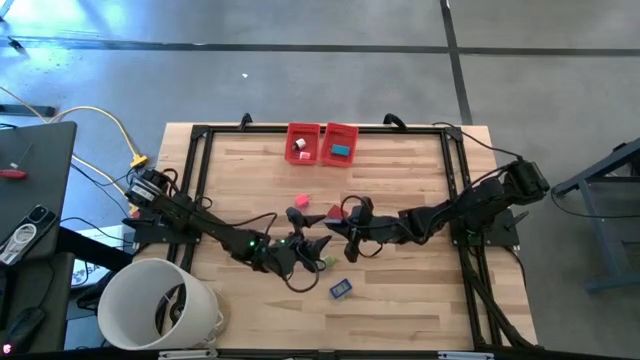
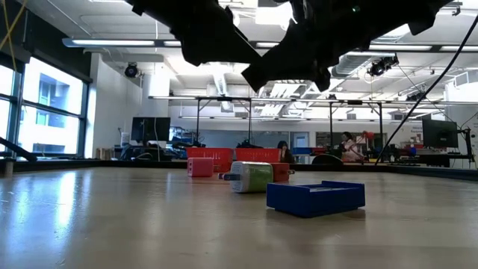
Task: Pick & Place Office items
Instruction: Put the black digital clock into the right red basket
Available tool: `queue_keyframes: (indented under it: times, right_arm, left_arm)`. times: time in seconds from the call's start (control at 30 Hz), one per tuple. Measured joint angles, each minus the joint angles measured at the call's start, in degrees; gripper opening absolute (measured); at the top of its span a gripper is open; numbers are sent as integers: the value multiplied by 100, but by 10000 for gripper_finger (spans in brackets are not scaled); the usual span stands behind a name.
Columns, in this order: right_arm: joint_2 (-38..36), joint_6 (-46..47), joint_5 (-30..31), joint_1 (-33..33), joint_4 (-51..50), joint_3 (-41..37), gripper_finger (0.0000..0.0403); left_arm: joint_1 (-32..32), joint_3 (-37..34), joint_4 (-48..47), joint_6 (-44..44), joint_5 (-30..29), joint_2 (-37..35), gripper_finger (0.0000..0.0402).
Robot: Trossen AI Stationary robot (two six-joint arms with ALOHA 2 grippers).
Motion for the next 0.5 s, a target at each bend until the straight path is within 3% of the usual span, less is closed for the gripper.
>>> queue_keyframes:
  times: [0.5]
  right_arm:
    - [0,523,599,174,-756,0,46]
  left_arm:
    - [2,-2,-591,-521,261,0,303]
